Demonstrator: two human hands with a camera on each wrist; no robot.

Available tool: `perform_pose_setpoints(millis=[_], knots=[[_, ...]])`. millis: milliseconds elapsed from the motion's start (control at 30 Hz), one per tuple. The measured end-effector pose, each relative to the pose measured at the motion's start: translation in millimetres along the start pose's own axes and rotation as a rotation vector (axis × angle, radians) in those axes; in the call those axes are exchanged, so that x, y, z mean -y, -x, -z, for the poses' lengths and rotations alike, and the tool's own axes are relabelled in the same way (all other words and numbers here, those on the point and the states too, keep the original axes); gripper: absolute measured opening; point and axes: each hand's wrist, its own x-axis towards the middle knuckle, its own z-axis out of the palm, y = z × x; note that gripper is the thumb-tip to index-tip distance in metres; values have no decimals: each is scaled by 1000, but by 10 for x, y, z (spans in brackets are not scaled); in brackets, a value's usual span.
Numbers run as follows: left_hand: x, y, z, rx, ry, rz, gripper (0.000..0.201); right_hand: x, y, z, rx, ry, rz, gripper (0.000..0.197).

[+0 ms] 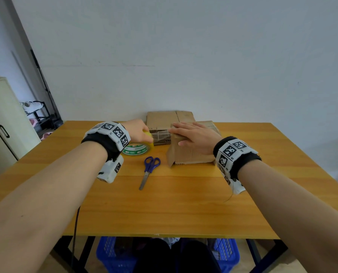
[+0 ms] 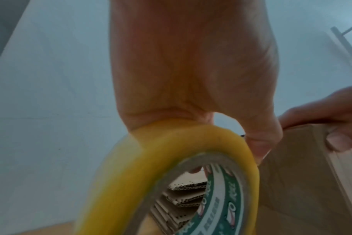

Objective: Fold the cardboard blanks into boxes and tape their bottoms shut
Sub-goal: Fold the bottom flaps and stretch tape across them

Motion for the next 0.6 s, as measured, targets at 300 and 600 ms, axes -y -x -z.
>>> perform_pose_setpoints(millis=[300,600], knots=[[16,59,13,57,238,-158,33,50,28,36,-74,-61,-45,57],[50,15,31,-29,279,-192,36,765,-62,-6,-163,-64,254,19]])
